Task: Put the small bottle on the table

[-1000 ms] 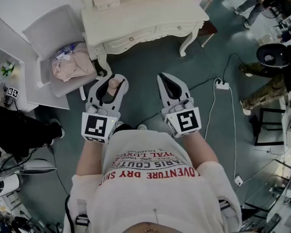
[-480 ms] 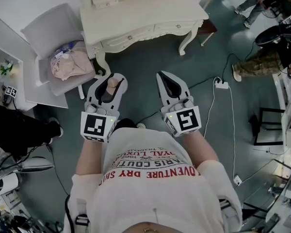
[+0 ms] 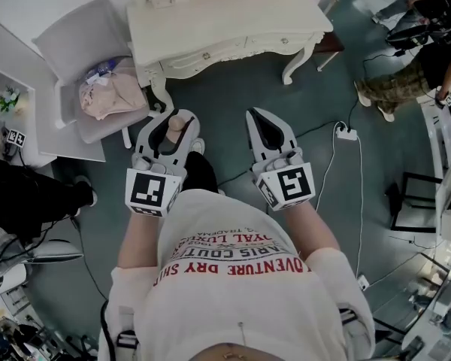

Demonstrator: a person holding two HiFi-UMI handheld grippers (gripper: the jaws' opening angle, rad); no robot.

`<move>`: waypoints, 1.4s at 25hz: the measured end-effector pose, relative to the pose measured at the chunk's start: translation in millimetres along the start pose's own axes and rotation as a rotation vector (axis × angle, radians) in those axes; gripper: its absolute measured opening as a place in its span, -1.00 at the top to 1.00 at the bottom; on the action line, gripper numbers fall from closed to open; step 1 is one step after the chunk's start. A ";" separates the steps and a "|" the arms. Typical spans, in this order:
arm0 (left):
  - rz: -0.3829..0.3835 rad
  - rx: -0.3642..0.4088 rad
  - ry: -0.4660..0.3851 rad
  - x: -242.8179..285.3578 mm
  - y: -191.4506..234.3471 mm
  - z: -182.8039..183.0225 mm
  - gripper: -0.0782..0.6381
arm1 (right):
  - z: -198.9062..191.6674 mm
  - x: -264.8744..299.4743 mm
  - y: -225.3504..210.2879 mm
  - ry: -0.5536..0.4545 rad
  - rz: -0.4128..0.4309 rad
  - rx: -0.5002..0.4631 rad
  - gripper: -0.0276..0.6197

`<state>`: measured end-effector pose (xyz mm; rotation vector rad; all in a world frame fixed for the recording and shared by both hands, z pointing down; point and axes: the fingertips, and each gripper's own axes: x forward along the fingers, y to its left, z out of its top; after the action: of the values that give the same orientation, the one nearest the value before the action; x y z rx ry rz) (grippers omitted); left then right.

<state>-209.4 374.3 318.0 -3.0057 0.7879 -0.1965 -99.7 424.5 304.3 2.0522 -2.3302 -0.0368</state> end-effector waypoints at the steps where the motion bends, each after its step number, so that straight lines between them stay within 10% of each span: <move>1: -0.001 0.000 0.001 6.1 5.9 -1.4 0.39 | -1.7 7.6 -3.2 0.001 -0.001 0.002 0.92; 23: -0.063 0.024 -0.006 237.4 246.1 25.6 0.39 | -3.9 311.6 -129.6 0.032 -0.074 0.004 0.92; 35: -0.021 -0.012 0.032 308.6 296.5 14.7 0.39 | -20.7 394.1 -181.5 0.072 -0.033 0.034 0.92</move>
<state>-85.2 -35.4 321.3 -3.0310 0.7636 -0.2424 31.4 10.7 322.0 2.0709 -2.2707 0.0753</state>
